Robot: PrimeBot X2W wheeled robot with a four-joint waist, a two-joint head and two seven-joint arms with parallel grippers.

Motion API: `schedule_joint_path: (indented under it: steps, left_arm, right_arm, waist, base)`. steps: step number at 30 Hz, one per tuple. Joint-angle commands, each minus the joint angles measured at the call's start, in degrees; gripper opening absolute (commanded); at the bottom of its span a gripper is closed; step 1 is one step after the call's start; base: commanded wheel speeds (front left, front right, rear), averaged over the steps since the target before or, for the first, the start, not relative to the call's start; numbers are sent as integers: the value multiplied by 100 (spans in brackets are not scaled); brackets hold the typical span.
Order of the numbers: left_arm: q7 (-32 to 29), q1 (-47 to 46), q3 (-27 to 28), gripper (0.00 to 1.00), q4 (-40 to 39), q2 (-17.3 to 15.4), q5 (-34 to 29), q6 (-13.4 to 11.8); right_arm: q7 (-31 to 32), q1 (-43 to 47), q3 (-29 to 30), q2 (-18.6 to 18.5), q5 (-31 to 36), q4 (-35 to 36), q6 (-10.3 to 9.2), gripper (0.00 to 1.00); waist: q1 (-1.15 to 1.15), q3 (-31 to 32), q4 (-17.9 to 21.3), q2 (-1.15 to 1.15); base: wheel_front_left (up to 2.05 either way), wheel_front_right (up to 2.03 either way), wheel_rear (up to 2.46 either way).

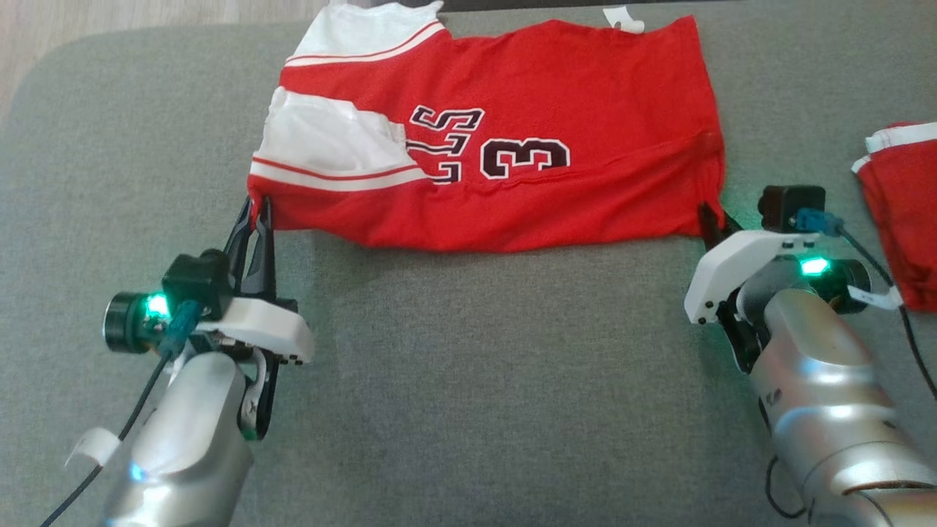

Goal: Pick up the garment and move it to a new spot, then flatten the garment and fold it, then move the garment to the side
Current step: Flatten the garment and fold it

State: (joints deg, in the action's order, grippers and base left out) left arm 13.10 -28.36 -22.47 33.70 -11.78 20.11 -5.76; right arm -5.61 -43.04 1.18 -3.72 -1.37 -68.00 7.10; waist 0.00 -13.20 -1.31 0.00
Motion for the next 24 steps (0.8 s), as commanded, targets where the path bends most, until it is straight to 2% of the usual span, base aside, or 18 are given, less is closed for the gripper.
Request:
schedule_joint_path:
  steps: [1,10,14,17,24]
  left_arm:
    - [-10,-178,152,0,-101,-188,0,-45]
    - [-293,360,61,0,235,-380,61,-80]
    - [-376,614,-13,0,249,-427,59,-80]
    - [-433,895,-86,0,212,-460,52,-109]
    - [-705,1536,-181,0,-57,-594,119,-177]
  right_arm:
    - [-103,37,-31,84,88,21,39,0]
    - [-590,440,184,84,83,-49,39,0]
    - [-627,647,212,84,6,-78,39,0]
    - [-659,871,269,84,194,-21,39,0]
    - [-458,1346,300,84,124,160,39,0]
  waist:
    - [0,67,20,0]
    - [0,790,171,0]
    - [0,1028,209,0]
    - [0,1242,263,0]
    - [0,1536,326,0]
  base:
    - [0,0,0]
    - [0,0,0]
    - [0,0,0]
    - [0,0,0]
    - [0,0,0]
